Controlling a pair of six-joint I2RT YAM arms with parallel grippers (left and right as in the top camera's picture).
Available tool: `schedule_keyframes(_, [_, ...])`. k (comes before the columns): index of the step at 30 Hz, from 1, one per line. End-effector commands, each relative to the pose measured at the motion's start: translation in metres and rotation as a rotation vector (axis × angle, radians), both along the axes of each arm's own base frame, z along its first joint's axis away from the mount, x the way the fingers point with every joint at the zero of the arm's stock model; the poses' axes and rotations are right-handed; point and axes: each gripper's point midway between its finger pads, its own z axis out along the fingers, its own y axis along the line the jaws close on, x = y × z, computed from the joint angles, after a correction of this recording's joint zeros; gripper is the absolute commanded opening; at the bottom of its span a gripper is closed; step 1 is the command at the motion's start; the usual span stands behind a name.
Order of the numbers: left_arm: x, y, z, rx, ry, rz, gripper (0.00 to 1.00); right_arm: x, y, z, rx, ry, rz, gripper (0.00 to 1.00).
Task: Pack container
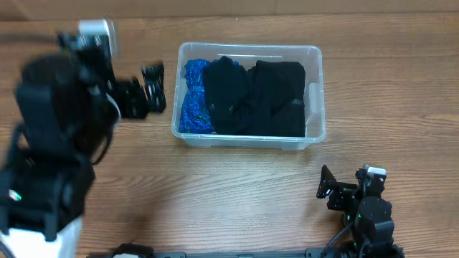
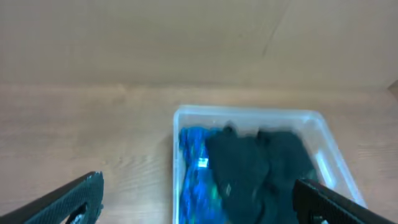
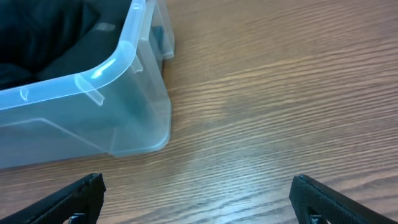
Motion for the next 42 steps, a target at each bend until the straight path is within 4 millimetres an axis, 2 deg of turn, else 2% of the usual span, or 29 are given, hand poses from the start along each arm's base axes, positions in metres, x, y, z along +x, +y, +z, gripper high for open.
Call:
schedule_keyframes(1, [-0.02, 0.013, -0.047, 0.031, -0.016, 0.012, 1.0, 0.0, 0.0, -0.006, -0.002, 0.004, 0.001, 1.0])
schedule_keyframes(3, [-0.029, 0.024, -0.077, 0.023, -0.055, 0.047, 1.0, 0.0, 0.0, -0.006, -0.002, 0.004, 0.001, 1.0])
schedule_keyframes(9, [-0.054, 0.032, -0.139, -0.01, -0.162, 0.059, 1.0, 0.0, 0.0, -0.006, -0.002, 0.004, 0.001, 1.0])
schedule_keyframes(13, [-0.068, 0.037, -0.176, -0.017, -0.205, 0.075, 1.0, 0.0, 0.0, -0.006, -0.002, 0.004, 0.001, 1.0])
schedule_keyframes(16, [-0.078, 0.048, -0.198, -0.038, -0.231, 0.132, 1.0, 0.0, 0.0, -0.006, -0.002, 0.004, 0.001, 1.0])
schedule_keyframes(19, [-0.084, 0.06, -0.208, -0.074, -0.261, 0.199, 1.0, 0.0, 0.0, -0.006, -0.002, 0.004, 0.001, 1.0])
schedule_keyframes(24, [-0.085, 0.068, -0.228, -0.102, -0.261, 0.249, 1.0, 0.0, 0.0, -0.006, -0.002, 0.004, 0.001, 1.0])
schedule_keyframes(28, [-0.08, 0.075, -0.251, -0.098, -0.232, 0.279, 1.0, 0.0, 0.0, -0.006, -0.002, 0.004, 0.001, 1.0])
schedule_keyframes(30, [-0.074, 0.076, -0.271, -0.095, -0.213, 0.281, 1.0, 0.0, 0.0, -0.006, -0.002, 0.004, 0.001, 1.0])
schedule_keyframes(42, [-0.073, 0.077, -0.27, -0.094, -0.221, 0.281, 1.0, 0.0, 0.0, -0.006, -0.002, 0.004, 0.001, 1.0])
